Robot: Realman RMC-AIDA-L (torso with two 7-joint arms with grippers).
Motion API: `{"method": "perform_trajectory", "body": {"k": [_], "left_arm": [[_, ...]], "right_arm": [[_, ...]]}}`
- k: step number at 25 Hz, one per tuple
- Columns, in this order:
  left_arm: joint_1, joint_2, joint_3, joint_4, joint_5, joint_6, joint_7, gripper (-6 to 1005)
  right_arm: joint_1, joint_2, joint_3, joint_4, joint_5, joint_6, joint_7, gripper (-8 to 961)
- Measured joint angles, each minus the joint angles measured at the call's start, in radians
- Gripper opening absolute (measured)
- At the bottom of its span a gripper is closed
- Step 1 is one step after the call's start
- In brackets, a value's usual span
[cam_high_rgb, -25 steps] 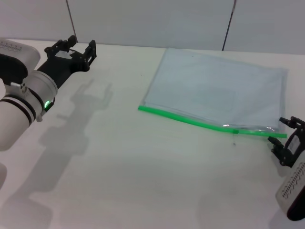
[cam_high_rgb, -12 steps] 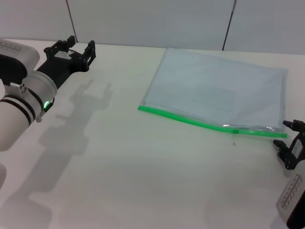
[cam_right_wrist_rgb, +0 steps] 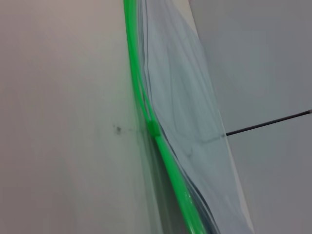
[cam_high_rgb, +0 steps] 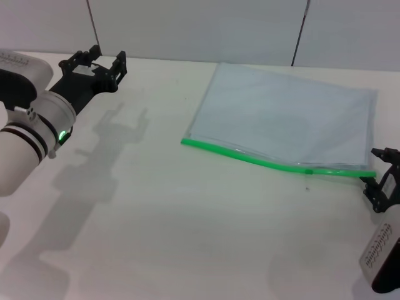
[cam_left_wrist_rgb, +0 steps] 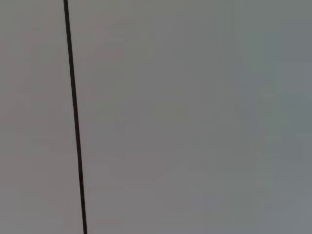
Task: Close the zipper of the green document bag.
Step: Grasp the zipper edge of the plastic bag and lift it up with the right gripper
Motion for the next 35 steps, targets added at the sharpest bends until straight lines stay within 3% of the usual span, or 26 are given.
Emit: {"method": "perform_trajectory", "body": {"k": [17,35], "left_arm": [[-0.005,0.000,0.000,0.000,0.000,0.003,0.000,560],[-0.005,-0.002,0.001,0.000,0.000,0.003,-0.009,559]], "right_arm": [[0.127,0.001,-0.055,0.120,0.053,0.059,0.008,470],[0.193,0.001,-0.066,0.199,0.121,0.102,0.006,463]]}}
